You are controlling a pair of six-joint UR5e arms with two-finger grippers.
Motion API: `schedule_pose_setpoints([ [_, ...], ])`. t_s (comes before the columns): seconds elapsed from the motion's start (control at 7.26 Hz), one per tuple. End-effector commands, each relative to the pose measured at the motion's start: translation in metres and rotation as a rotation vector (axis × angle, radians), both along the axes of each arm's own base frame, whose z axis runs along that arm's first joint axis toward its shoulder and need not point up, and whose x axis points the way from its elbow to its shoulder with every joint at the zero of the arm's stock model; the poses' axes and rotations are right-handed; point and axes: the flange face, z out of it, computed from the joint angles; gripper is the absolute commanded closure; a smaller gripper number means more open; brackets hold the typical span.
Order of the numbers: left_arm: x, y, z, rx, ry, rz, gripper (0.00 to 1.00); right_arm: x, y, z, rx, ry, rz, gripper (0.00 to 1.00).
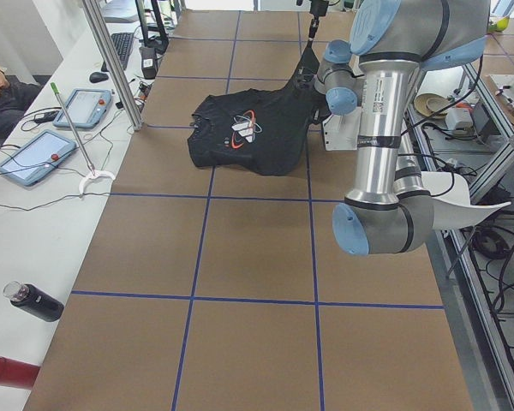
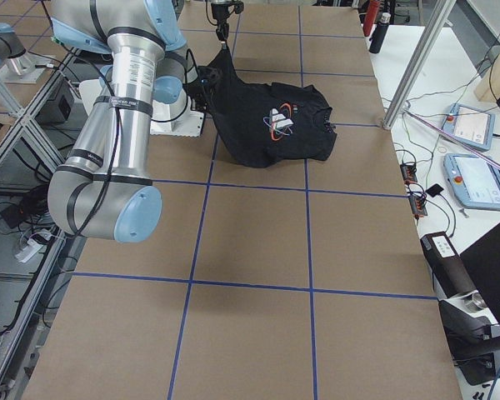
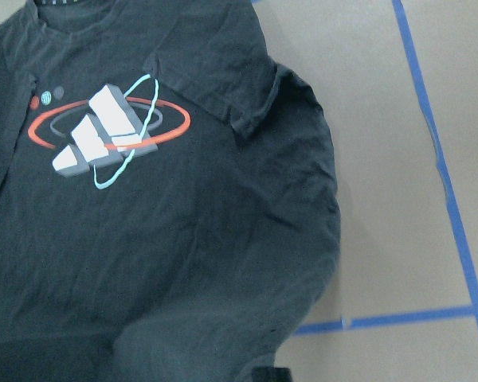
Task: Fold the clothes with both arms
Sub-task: 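Lift the hem with both grippers and fold it toward the collar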
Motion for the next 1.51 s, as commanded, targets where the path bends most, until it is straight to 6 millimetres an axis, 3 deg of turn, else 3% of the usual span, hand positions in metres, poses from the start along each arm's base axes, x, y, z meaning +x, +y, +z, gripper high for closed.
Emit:
schedule_pose_setpoints([
  [0.0,0.014,-0.057,-0.006,0.033,-0.015,-0.121,1.0,-0.052,-0.088,0.003,0.023,0.024,0.161,1.0],
  [0.14,0.012,-0.088,-0.001,0.031,-0.04,-0.187,1.0,-0.049,-0.117,0.005,0.044,0.047,0.21,1.0],
  [0.28,0.01,-0.119,0.0,0.037,-0.059,-0.263,1.0,-0.032,-0.139,0.007,0.062,0.063,0.257,1.0],
  [0.41,0.015,-0.134,0.001,0.044,-0.077,-0.302,1.0,-0.03,-0.155,0.011,0.057,0.077,0.29,1.0],
  [0.83,0.019,-0.167,-0.006,0.05,-0.082,-0.36,1.0,-0.062,-0.238,0.0,0.063,0.139,0.315,1.0],
  [1.1,0.015,-0.198,-0.009,0.106,-0.117,-0.373,1.0,-0.061,-0.267,0.005,0.076,0.179,0.332,1.0],
  [1.38,0.032,-0.243,0.024,0.102,-0.14,-0.412,1.0,-0.077,-0.298,0.0,0.066,0.196,0.353,1.0],
])
